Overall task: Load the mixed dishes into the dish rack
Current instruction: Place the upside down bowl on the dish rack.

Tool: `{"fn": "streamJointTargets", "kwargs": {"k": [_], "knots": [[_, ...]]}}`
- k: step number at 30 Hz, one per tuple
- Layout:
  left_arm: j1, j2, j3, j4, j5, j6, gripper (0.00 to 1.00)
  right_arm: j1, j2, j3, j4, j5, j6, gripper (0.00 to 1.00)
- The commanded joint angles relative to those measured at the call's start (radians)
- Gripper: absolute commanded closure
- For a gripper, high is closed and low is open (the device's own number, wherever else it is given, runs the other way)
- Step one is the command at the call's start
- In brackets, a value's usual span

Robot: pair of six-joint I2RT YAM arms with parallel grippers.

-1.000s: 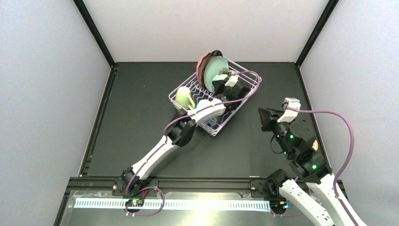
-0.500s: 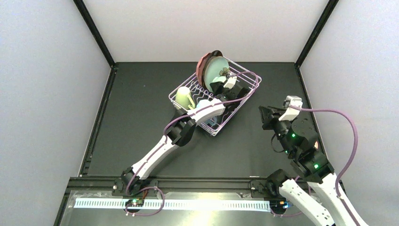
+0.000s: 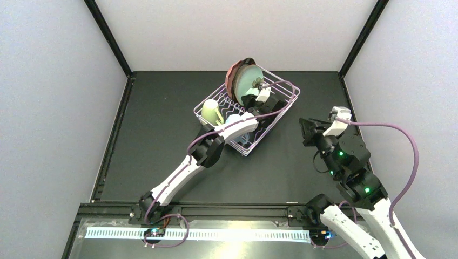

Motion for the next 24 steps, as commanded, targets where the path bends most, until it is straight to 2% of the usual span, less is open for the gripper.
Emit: {"fn": "streamJointTargets", "kwargs": {"k": [1,5,17,24], "knots": [[-0.047,-0.076,-0.007,-0.047,0.034,-0.046,0.22,-0.001,0.009,0.032,-0.017,0.010,-0.010,0.28],[-0.051,-0.098,-0.006,-0.052,0.049,-0.055,0.19,-0.001,0.014,0.034,-0.018,0.009,-0.012,0.28],[-0.053,-0.139,-0.008,-0.086,0.068,-0.078,0.18,-0.001,0.018,0.025,-0.031,-0.005,0.000,0.28],[-0.056,-0.176,-0.007,-0.156,0.060,-0.142,0.18,-0.001,0.026,0.026,-0.042,0.006,0.006,0.28]]}}
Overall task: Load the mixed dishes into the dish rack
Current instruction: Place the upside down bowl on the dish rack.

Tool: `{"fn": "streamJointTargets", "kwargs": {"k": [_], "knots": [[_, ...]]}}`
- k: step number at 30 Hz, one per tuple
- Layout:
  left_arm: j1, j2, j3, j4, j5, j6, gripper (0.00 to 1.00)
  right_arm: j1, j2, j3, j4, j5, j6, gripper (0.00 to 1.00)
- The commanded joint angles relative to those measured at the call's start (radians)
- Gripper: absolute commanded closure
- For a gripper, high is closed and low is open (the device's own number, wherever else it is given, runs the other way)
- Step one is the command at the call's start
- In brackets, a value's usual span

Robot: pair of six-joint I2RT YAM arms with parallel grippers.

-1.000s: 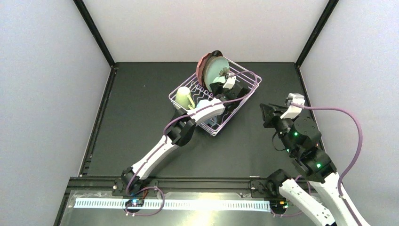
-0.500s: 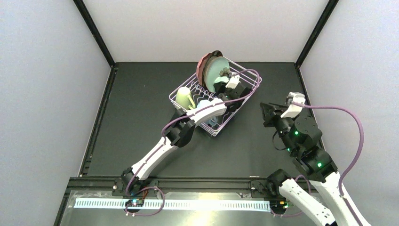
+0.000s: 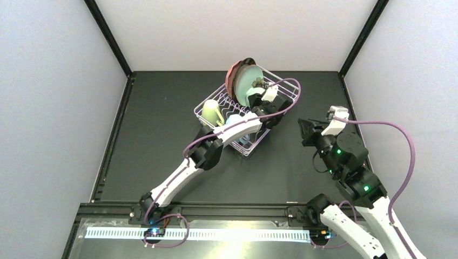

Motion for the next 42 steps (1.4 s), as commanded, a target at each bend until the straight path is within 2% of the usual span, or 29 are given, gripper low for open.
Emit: {"fn": "streamJointTargets", "kwargs": {"k": [1,9,17,24,38,42], "knots": [[-0.004,-0.096,0.002,-0.079,-0.004,-0.077,0.18,-0.001,0.013,0.017,-0.017,0.012,0.007,0.28],[-0.004,-0.190,-0.025,-0.233,0.021,-0.211,0.17,-0.001,0.043,0.043,-0.038,0.027,0.013,0.28],[-0.015,-0.362,-0.251,-0.275,0.088,-0.331,0.17,-0.001,0.064,0.058,-0.094,0.073,-0.002,0.28],[-0.020,-0.448,-0.340,-0.306,0.130,-0.380,0.17,-0.001,0.075,0.066,-0.134,0.087,0.008,0.28],[-0.047,-0.467,-0.341,-0.319,0.166,-0.379,0.17,-0.001,0.024,0.091,-0.222,0.128,0.039,0.28],[-0.057,-0.473,-0.313,-0.375,0.169,-0.403,0.17,-0.001,0.025,0.115,-0.241,0.159,0.023,0.28]]}}
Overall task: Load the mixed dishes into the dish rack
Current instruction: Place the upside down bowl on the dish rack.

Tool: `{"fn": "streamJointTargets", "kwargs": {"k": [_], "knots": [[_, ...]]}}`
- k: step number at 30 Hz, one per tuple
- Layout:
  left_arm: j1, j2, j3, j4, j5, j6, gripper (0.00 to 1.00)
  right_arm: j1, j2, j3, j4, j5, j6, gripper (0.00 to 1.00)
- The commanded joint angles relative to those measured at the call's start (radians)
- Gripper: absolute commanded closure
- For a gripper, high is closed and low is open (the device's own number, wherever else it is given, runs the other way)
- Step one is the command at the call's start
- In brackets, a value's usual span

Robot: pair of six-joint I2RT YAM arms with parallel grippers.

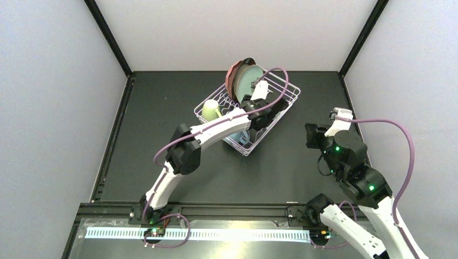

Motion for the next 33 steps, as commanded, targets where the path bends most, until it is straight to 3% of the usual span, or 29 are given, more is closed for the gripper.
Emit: {"fn": "streamJointTargets", "kwargs": {"k": [1,8,20,33], "knots": [[-0.021,-0.062,0.036,-0.088,0.010,-0.056,0.17,-0.001,-0.001,0.048,-0.036,0.060,-0.008,0.28],[-0.057,-0.185,-0.049,-0.136,0.037,-0.106,0.17,-0.001,0.070,0.064,-0.028,0.048,0.028,0.28],[-0.179,-0.499,-0.381,-0.077,0.060,-0.142,0.17,-0.001,0.178,0.055,-0.020,0.079,0.034,0.28],[-0.314,-0.695,-0.527,-0.098,0.030,-0.136,0.15,-0.001,0.186,-0.036,-0.033,0.105,0.114,0.27]]}}
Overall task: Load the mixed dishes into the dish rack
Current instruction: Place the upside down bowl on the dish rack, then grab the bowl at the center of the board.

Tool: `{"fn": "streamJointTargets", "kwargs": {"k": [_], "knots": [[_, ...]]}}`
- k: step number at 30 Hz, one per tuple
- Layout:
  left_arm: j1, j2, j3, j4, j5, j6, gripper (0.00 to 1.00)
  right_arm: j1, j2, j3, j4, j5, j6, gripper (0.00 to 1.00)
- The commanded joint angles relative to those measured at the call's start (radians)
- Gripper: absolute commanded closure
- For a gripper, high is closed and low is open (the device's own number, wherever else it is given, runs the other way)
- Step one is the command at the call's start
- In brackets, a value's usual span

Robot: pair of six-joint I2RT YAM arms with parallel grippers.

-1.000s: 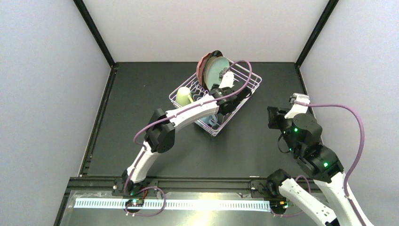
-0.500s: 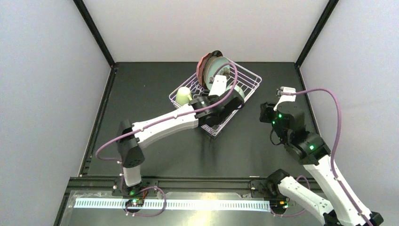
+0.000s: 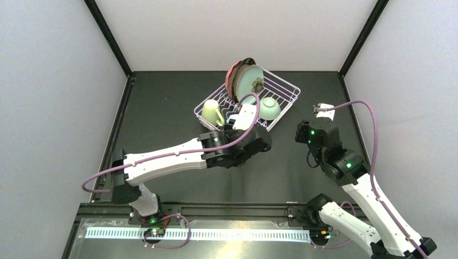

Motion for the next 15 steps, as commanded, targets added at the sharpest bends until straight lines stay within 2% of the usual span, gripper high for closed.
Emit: {"fn": "streamJointTargets", "kwargs": {"k": [1,15], "knots": [[-0.021,-0.074,-0.046,-0.007,-0.026,-0.019,0.15,-0.001,0.004,-0.029,-0.012,0.028,0.048,0.27],[-0.021,-0.197,-0.161,0.001,-0.032,-0.034,0.14,0.000,0.054,-0.084,0.004,0.014,0.066,0.27]]}}
